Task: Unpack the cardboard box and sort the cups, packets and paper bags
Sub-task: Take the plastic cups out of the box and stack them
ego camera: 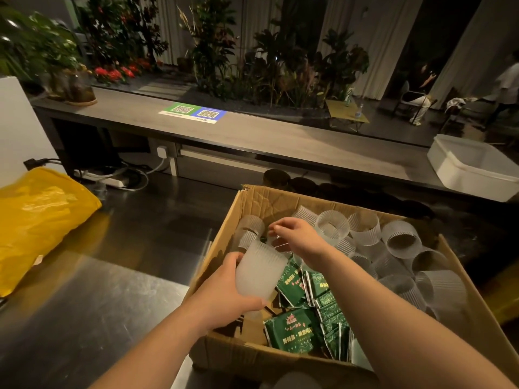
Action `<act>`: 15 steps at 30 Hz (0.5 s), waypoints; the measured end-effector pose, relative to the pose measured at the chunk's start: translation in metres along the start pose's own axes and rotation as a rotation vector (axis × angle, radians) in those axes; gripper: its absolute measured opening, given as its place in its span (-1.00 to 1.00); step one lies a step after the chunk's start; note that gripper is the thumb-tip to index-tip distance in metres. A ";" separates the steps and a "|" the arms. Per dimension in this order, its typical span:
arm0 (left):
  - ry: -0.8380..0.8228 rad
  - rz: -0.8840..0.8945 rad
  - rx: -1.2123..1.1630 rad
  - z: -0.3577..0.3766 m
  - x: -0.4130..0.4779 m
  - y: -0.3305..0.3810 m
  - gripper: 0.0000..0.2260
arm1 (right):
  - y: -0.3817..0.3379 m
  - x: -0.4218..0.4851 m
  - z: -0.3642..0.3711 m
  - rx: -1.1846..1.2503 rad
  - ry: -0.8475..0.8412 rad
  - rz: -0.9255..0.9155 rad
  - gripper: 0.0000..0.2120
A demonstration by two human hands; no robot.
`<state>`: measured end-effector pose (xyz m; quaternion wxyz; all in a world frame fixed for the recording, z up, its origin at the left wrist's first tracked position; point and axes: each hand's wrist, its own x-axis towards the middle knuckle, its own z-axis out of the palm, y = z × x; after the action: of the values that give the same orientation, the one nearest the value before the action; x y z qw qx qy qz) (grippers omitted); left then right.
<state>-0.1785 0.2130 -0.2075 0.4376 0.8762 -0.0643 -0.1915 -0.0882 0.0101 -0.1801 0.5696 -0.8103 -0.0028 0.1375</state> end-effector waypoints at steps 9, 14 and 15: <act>-0.031 -0.119 0.124 0.004 0.009 -0.008 -0.34 | 0.008 0.066 0.054 -0.564 -0.139 0.076 -0.40; -0.033 -0.135 0.115 0.006 0.011 -0.011 -0.30 | 0.027 0.080 0.067 -0.703 -0.051 0.113 -0.39; -0.032 -0.139 0.119 0.006 0.011 -0.011 -0.29 | 0.029 0.081 0.067 -0.674 -0.045 0.125 -0.37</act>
<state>-0.1712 0.2120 -0.2231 0.3696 0.8997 -0.0217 -0.2312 -0.0298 0.0745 -0.2460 0.2600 -0.9483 -0.0110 0.1814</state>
